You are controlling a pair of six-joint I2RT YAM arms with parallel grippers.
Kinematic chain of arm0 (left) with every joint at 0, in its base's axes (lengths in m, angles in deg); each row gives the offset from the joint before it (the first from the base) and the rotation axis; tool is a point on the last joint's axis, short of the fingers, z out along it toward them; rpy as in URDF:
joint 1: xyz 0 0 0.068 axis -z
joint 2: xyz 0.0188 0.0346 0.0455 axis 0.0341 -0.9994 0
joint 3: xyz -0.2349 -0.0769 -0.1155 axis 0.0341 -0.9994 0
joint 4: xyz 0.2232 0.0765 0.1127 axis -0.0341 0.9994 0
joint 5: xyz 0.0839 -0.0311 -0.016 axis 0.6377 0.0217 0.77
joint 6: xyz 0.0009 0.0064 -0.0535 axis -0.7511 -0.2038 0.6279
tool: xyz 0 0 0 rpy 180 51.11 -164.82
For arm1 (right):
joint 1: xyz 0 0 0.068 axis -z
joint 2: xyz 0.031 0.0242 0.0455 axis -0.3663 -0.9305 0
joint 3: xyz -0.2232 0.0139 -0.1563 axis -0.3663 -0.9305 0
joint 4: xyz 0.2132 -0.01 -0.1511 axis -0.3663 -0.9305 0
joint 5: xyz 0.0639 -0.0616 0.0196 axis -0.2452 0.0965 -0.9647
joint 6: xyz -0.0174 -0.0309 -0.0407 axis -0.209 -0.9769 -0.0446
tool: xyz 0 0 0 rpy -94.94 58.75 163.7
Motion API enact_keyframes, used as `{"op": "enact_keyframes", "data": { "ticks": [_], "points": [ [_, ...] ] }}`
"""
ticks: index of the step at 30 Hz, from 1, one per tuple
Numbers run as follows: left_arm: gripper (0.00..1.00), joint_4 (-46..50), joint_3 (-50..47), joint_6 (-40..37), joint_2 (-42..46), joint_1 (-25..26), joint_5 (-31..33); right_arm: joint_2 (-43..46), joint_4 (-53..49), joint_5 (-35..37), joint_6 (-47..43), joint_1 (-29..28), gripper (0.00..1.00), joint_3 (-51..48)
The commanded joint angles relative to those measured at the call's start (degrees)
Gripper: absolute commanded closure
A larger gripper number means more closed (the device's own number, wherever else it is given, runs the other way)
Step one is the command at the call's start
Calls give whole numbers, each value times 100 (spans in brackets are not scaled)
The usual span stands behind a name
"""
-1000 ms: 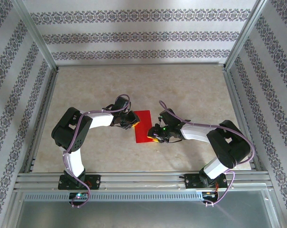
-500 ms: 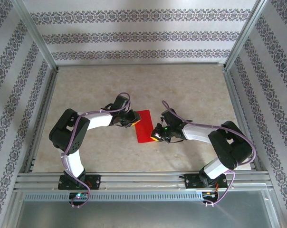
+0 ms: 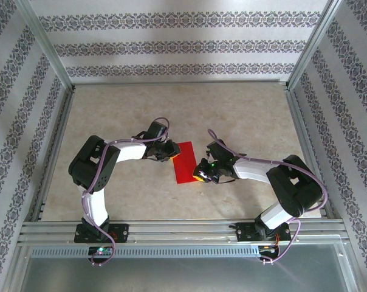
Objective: Fold a paper plane with a square sheet of paper (pick it up from the middle)
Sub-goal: Fold the triangle a second time at the center of the table.
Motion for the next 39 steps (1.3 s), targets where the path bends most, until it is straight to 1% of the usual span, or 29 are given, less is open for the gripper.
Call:
{"op": "enact_keyframes", "data": {
  "ticks": [1,5,8,11,13,14,22,39],
  "points": [
    [78,119,57,-146,-129,-34,7,163,-195,32,-15,58,86,-32],
    [78,123,49,-152,-158,-41,-6,224,-244,91,-13,63,86,-58],
    [78,112,29,-157,-186,-40,-11,245,-246,100,2,67,88,-67],
    [78,113,42,-157,-218,-39,-20,244,-253,93,-6,67,94,-59],
    [78,118,34,-155,-234,-41,-24,238,-236,75,-47,71,100,-18],
    [78,119,35,-158,-238,-39,-29,229,-235,61,-85,69,100,17],
    [78,164,30,-158,-345,-35,-36,-93,-177,-119,-528,-84,100,618],
    [82,198,-36,-116,-362,-41,-6,-1178,344,-76,-551,-224,100,1405]
  ]
}}
